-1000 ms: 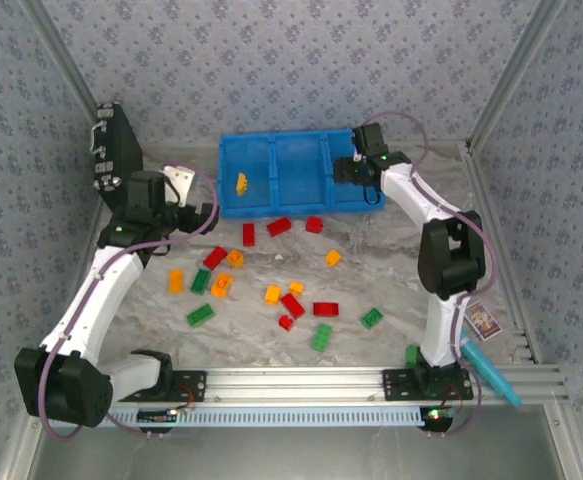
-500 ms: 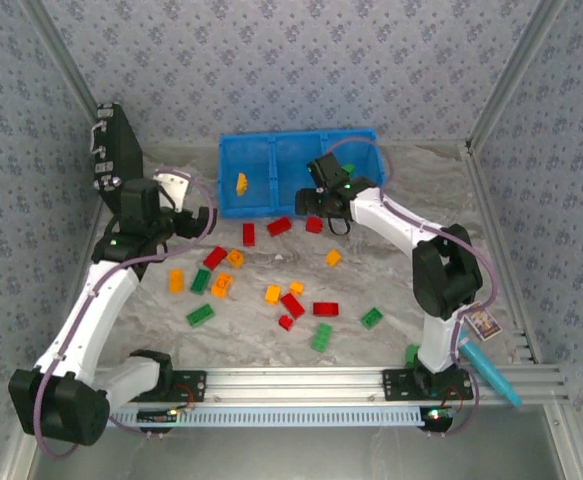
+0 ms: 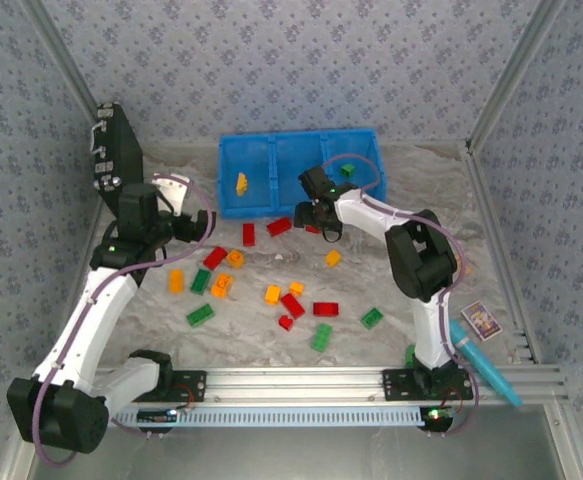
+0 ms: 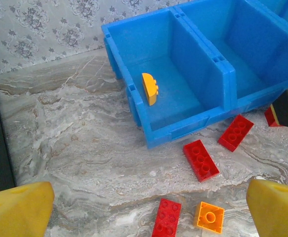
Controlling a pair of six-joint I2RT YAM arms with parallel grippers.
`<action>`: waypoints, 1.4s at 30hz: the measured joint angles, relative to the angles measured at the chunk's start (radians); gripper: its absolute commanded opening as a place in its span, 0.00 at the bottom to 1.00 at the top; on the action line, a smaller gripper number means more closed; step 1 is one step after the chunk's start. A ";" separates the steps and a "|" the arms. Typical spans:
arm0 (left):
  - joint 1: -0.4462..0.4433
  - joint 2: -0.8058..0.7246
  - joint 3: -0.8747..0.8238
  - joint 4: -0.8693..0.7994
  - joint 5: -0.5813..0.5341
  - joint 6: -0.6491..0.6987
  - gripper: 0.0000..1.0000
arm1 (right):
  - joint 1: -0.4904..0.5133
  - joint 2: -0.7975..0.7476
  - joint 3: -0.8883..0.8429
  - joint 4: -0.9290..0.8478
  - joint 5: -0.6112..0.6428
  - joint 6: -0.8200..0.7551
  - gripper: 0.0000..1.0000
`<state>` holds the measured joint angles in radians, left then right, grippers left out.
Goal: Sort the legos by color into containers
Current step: Pick up the lego from the center of the table.
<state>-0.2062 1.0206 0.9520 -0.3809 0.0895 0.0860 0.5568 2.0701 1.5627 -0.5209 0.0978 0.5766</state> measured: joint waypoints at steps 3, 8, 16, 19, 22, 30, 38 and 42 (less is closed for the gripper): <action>0.000 0.000 -0.003 0.001 0.000 0.000 1.00 | 0.000 0.027 0.030 -0.006 0.001 0.008 0.77; 0.000 0.000 -0.008 0.000 0.000 0.003 1.00 | -0.001 0.068 0.075 -0.030 0.011 0.016 0.75; 0.000 0.000 -0.009 0.001 0.000 0.003 1.00 | -0.002 0.102 0.085 -0.074 0.038 0.019 0.61; 0.000 0.000 -0.009 0.002 0.000 0.003 1.00 | -0.005 0.102 0.082 -0.079 0.045 0.020 0.52; 0.000 0.001 -0.009 0.006 0.000 0.003 1.00 | -0.005 0.101 0.078 -0.081 0.049 0.018 0.43; 0.000 0.006 -0.009 0.012 0.000 0.003 1.00 | -0.005 0.074 0.049 -0.098 0.056 -0.001 0.34; 0.000 0.017 -0.009 0.013 0.000 0.003 1.00 | -0.005 -0.049 0.074 -0.158 0.056 -0.078 0.34; 0.000 0.018 -0.009 0.005 0.000 -0.009 1.00 | -0.005 -0.068 0.207 -0.143 0.056 -0.151 0.34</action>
<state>-0.2062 1.0382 0.9428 -0.3763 0.0895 0.0769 0.5522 2.0022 1.7699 -0.6640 0.1535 0.4255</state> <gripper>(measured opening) 0.998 0.433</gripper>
